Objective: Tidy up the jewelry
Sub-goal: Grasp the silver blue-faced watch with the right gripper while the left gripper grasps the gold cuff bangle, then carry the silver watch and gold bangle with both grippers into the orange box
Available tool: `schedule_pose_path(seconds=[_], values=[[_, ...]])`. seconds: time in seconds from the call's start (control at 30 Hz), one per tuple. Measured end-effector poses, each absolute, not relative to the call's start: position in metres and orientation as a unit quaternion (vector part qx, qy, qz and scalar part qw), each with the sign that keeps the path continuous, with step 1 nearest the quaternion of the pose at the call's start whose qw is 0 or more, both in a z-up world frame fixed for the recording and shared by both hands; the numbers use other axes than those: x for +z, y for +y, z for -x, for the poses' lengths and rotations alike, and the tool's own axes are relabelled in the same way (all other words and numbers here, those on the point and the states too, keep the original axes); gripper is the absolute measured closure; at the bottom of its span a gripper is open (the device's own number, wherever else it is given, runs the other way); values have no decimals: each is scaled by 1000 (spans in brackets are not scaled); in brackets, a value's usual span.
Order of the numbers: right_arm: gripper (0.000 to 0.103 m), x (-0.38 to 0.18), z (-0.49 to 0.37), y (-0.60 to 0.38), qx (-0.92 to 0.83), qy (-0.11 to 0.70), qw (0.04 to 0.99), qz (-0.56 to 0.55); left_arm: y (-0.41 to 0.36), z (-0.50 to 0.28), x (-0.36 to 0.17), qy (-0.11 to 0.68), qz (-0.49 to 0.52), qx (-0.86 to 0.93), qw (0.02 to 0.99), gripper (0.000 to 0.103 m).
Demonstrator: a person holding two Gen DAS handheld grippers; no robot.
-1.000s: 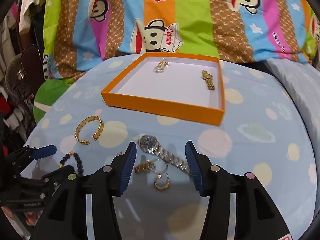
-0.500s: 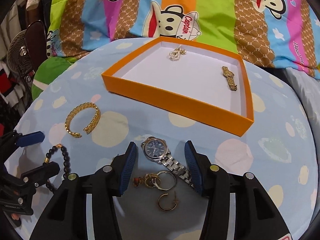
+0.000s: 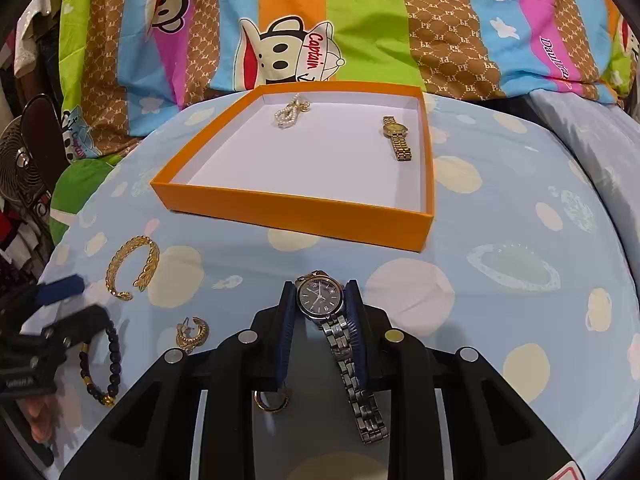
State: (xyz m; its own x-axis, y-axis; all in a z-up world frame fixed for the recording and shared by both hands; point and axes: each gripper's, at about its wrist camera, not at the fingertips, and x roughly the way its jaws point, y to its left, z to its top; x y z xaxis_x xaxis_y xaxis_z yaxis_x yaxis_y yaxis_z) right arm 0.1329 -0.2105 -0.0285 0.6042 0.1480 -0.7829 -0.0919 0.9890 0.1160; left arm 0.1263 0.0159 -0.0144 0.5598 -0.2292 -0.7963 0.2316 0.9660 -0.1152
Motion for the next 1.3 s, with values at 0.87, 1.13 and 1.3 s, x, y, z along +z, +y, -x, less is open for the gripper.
schedule_pose_path(seconds=[0.87, 1.13, 1.3], values=[[79, -20, -127, -216, 55, 419, 905, -45, -5, -144, -16, 429, -30, -125, 894, 49], [79, 25, -111, -234, 52, 359, 927, -98, 0, -136, 35, 391, -26, -160, 906, 49], [79, 53, -125, -249, 49, 349, 927, -125, -14, -159, 71, 370, -31, -186, 910, 49]])
